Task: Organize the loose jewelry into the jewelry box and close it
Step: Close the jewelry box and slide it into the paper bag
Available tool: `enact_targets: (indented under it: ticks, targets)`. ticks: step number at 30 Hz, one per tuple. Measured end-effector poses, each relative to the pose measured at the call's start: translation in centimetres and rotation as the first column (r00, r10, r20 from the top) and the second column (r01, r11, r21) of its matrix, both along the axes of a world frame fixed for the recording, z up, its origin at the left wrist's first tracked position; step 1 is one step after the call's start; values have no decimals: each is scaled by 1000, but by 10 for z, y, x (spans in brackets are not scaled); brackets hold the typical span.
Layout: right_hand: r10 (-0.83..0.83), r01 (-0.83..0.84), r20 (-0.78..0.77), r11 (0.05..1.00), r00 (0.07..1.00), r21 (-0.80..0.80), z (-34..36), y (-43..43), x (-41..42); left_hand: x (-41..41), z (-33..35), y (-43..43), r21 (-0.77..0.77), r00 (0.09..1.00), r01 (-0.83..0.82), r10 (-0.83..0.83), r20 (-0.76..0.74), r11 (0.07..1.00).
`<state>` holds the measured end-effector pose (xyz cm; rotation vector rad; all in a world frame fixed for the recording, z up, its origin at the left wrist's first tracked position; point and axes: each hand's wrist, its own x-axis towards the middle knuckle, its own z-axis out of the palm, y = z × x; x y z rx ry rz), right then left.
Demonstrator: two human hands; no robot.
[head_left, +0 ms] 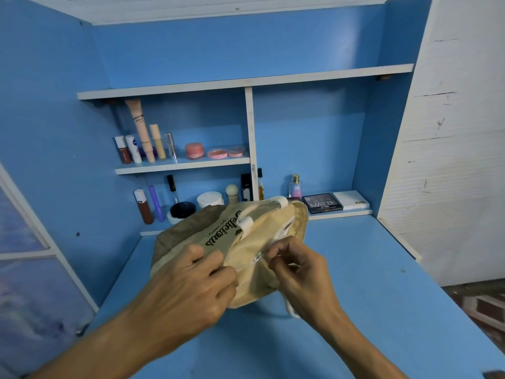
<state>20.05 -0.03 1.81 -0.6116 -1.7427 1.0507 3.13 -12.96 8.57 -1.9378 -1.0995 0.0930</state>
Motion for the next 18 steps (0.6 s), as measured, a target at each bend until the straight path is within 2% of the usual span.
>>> enact_targets:
  ticks: [4,6,8,10,13,17,18]
  targets:
    - [-228,233,58,969,972,-86,-10,46,9,-17,-4,-6,-62,995,39,-32,99,997]
    - [-291,303,133,950,947,-79,-13,66,13,-19,-8,-7,-52,990,26,-18,140,998]
    - [-301,309,181,951,936,-17,-13,70,12,-9,-7,-8,-91,978,-66,82,193,994]
    - [-278,284,166,959,946,-11,-9,66,7,10,-2,-7,-198,926,-182,236,294,963]
    - [-291,296,144,955,946,-15,-9,65,2,47,10,9,-316,813,-376,474,339,871]
    - [-227,227,54,974,972,4,-2,59,-4,77,4,52,-383,685,-587,690,235,714]
    - [-207,207,41,978,977,14,2,59,-4,79,3,60,-405,651,-641,741,162,652]
